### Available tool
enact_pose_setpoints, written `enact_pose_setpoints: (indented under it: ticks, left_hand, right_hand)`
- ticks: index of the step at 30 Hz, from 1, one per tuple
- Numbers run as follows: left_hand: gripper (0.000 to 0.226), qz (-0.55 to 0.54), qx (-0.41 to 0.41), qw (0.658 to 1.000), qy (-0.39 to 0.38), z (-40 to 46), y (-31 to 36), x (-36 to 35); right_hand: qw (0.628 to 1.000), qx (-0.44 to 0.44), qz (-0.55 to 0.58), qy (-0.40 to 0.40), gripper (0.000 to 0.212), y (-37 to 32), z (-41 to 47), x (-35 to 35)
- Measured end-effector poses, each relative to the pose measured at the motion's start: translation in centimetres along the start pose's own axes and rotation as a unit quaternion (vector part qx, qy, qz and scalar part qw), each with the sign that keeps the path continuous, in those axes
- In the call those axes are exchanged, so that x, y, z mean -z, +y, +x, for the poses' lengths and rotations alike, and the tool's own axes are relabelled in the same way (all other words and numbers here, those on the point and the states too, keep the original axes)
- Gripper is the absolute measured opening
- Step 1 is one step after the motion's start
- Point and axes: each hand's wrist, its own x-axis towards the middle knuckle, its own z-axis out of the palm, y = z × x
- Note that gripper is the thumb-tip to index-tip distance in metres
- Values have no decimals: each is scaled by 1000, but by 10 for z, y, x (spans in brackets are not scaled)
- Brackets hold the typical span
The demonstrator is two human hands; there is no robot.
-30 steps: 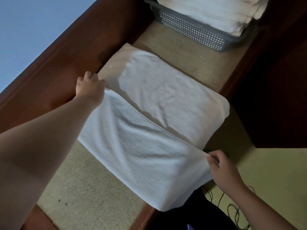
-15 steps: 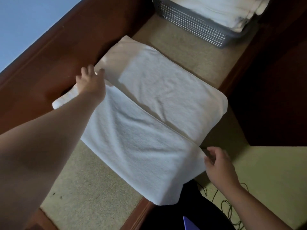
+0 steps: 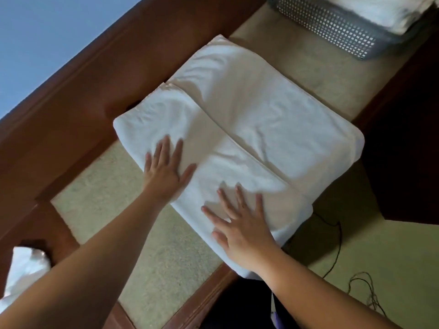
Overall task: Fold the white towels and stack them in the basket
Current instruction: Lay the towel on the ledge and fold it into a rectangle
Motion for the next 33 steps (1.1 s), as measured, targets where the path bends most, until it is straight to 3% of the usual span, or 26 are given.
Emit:
enact_pose_setpoints:
  ticks: [4, 10, 15, 17, 19, 21, 23, 26, 29, 33]
  left_hand:
    - [96, -32, 113, 993, 16, 35, -14, 7]
    - [117, -103, 286, 952, 30, 75, -18, 20]
    - [107, -132, 365, 922, -6, 95, 15, 39]
    - [96, -109, 283, 953, 27, 94, 55, 45]
    - [83, -82, 79, 991, 68, 91, 107, 49]
    - [77, -42, -125, 990, 57, 94, 161, 52]
    - [74, 14, -247, 969, 10, 108, 209, 54]
    - [72, 84, -297, 949, -56, 130, 268, 52]
    - [88, 165, -317, 926, -119, 146, 311, 52]
    - [101, 247, -314, 907, -131, 166, 347, 70]
  right_hand:
    - [998, 8, -70, -3, 62, 9, -21, -16]
    - [997, 20, -69, 8, 72, 20, -49, -17]
    - [998, 25, -30, -51, 68, 39, -50, 1]
    - [999, -40, 8, -15, 60, 63, -44, 20]
    - [987, -142, 51, 58, 56, 96, -34, 44]
    - [961, -237, 79, 121, 58, 136, -20, 69]
    - [939, -304, 95, 129, 66, 176, -6, 91]
    - [921, -360, 104, 107, 76, 226, 8, 111]
    - [911, -374, 149, 83, 74, 260, 15, 121]
    - [886, -413, 208, 38, 93, 276, 23, 136]
